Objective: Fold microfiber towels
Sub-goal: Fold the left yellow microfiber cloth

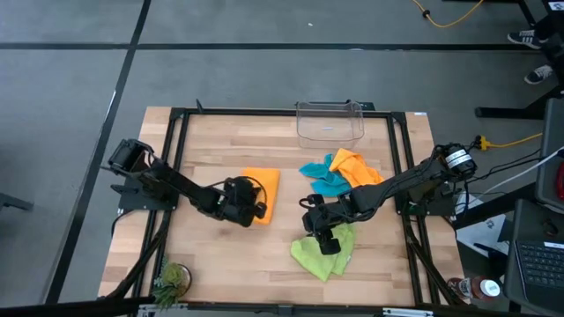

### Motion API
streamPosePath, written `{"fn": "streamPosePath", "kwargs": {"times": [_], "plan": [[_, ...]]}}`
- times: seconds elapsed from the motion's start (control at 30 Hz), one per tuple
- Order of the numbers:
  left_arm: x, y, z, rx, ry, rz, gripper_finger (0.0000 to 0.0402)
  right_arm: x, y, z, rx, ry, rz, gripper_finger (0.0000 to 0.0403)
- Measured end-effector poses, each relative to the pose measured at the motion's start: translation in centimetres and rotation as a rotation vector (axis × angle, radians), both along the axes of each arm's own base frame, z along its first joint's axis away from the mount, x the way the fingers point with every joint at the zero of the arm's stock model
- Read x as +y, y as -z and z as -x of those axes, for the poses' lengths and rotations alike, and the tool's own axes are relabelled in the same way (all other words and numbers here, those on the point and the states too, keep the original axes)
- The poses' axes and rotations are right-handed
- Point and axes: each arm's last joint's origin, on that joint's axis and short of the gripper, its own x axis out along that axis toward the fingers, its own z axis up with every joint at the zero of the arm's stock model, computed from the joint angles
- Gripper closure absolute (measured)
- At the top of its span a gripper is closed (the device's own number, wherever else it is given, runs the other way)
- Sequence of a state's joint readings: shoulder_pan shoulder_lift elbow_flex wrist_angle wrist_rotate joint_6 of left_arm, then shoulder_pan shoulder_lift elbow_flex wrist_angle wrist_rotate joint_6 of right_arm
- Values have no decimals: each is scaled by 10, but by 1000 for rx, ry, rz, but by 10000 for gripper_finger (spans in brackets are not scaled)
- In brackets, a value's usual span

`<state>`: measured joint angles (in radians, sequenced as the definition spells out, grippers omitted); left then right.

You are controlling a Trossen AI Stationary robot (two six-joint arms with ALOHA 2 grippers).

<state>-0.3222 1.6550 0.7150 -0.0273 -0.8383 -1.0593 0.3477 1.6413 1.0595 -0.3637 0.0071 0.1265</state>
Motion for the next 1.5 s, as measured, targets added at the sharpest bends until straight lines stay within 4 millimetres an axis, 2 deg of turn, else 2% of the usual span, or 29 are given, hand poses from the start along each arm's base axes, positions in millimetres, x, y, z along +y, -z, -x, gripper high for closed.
{"fn": "streamPosePath", "kwargs": {"times": [0.1, 0.2, 0.33, 0.43, 0.57, 0.7, 0.93, 1.07, 1.2, 1.33, 1.43, 1.5], "plan": [[-5, -17, -14, 59, 102, -24, 401, 0, 0, 0, 0, 0, 0, 244], [-1, -24, -17, 154, 121, -67, 401, 0, 0, 0, 0, 0, 0, 244], [11, -20, -12, 275, 108, -54, 401, 0, 0, 0, 0, 2, -2, 244], [19, -13, -9, 305, 125, 17, 401, 0, 0, 0, 0, 3, -2, 244], [23, -11, -9, 307, 126, 20, 398, 0, 0, 0, 1, 6, -4, 244], [25, -11, -10, 322, 139, 6, 366, 0, 0, 0, 7, 28, -19, 244], [31, -15, -15, 306, 120, 52, 277, 0, 0, 0, 5, 25, -17, 244], [31, -20, -14, 386, 152, 67, 246, 0, 0, 0, 5, 25, -17, 244], [27, -36, -13, 465, 163, 56, 243, 0, -1, -3, -32, 57, -10, 244], [25, -70, -2, 607, 167, 38, 245, -1, 7, -21, -164, 186, 47, 244], [19, -92, 5, 616, 198, 92, 245, -8, 19, -37, -222, 229, 24, 244], [13, -93, 4, 568, 267, 161, 245, -18, 27, -48, -244, 264, 6, 244]]}}
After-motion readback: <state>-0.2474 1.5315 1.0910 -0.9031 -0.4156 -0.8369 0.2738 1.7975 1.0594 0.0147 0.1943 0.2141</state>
